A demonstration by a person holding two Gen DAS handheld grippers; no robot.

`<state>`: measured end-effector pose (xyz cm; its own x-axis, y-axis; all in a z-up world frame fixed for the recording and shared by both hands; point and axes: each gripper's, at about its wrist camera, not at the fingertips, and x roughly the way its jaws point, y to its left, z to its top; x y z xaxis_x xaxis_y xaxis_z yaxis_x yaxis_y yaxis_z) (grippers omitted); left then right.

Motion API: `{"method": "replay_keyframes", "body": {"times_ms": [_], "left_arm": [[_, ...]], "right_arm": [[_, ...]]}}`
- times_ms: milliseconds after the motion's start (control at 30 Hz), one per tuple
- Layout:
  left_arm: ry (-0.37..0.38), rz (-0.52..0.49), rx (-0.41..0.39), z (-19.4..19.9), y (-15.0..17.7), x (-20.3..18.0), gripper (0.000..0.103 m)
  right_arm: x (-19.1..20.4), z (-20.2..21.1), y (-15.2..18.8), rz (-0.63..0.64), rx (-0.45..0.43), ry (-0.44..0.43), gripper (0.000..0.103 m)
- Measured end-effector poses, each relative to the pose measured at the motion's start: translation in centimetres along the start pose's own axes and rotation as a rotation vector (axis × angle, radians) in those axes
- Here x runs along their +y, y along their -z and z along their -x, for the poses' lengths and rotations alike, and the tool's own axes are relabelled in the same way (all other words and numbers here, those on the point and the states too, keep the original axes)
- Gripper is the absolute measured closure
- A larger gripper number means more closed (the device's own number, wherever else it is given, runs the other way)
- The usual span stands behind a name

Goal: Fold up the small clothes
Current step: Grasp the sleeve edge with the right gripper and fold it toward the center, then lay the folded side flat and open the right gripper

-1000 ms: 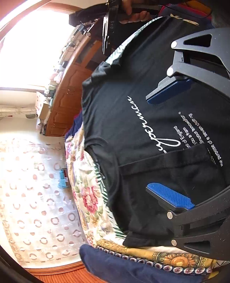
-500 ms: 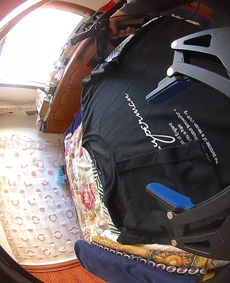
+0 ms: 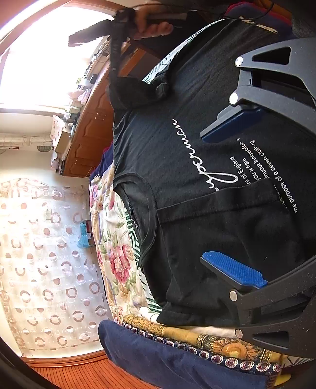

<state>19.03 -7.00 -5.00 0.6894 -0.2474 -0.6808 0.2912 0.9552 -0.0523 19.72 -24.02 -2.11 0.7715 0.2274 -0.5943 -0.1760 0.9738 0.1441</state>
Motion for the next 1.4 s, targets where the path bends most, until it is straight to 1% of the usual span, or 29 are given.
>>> {"method": "replay_keyframes", "body": {"times_ms": [133, 200, 333, 400, 433, 467, 567, 733, 833, 933, 1100, 1133, 1200, 1233, 1267, 1400], "left_arm": [[-0.009, 0.015, -0.006, 0.4, 0.1, 0.5, 0.011], [-0.015, 0.017, -0.008, 0.5, 0.1, 0.7, 0.011], [-0.022, 0.025, -0.011, 0.7, 0.3, 1.1, 0.011], [-0.023, 0.026, -0.01, 0.7, 0.4, 1.3, 0.011], [-0.025, 0.028, -0.01, 0.7, 0.4, 1.4, 0.011], [-0.026, 0.029, -0.008, 0.7, 0.5, 1.5, 0.011], [-0.028, 0.034, -0.002, 0.5, 0.5, 1.9, 0.011], [-0.029, 0.041, -0.003, 0.1, 0.4, 2.2, 0.011], [-0.029, 0.044, 0.0, 0.0, 0.5, 2.2, 0.011], [-0.027, 0.043, 0.004, -0.1, 0.6, 2.2, 0.011], [-0.024, 0.041, 0.004, -0.1, 0.8, 2.1, 0.011], [-0.024, 0.04, 0.003, 0.0, 0.8, 2.1, 0.011], [-0.025, 0.038, 0.001, 0.1, 0.9, 2.1, 0.011], [-0.026, 0.039, 0.0, 0.2, 1.0, 2.1, 0.011], [-0.027, 0.042, -0.002, 0.3, 1.1, 2.2, 0.011], [-0.031, 0.053, -0.007, 0.6, 1.2, 2.5, 0.011]], "right_arm": [[6.1, 0.2, -2.4, 0.138, -0.029, -0.109, 0.099], [8.8, -0.1, -3.4, 0.192, -0.037, -0.148, 0.099], [12.3, -1.5, -4.7, 0.269, -0.044, -0.165, 0.099], [12.4, -2.7, -4.9, 0.271, -0.034, -0.131, 0.084], [12.0, -3.4, -4.9, 0.263, -0.025, -0.112, 0.071], [11.6, -3.5, -4.6, 0.25, -0.02, -0.11, 0.069], [11.4, -3.5, -3.7, 0.227, 0.0, -0.118, 0.069], [11.6, -2.4, -1.1, 0.213, 0.081, -0.1, 0.069], [12.7, -2.0, 0.8, 0.217, 0.132, -0.108, 0.069], [14.1, -1.7, 2.6, 0.23, 0.175, -0.134, 0.069], [15.6, -1.8, 4.5, 0.268, 0.231, -0.15, 0.069], [15.9, -2.2, 4.8, 0.277, 0.243, -0.144, 0.069], [15.7, -3.2, 5.1, 0.293, 0.259, -0.118, 0.081], [15.8, -3.3, 5.2, 0.303, 0.252, -0.103, 0.091], [15.8, -3.4, 5.1, 0.306, 0.254, -0.111, 0.101], [16.0, -2.3, 4.2, 0.292, 0.231, -0.16, 0.101]]}}
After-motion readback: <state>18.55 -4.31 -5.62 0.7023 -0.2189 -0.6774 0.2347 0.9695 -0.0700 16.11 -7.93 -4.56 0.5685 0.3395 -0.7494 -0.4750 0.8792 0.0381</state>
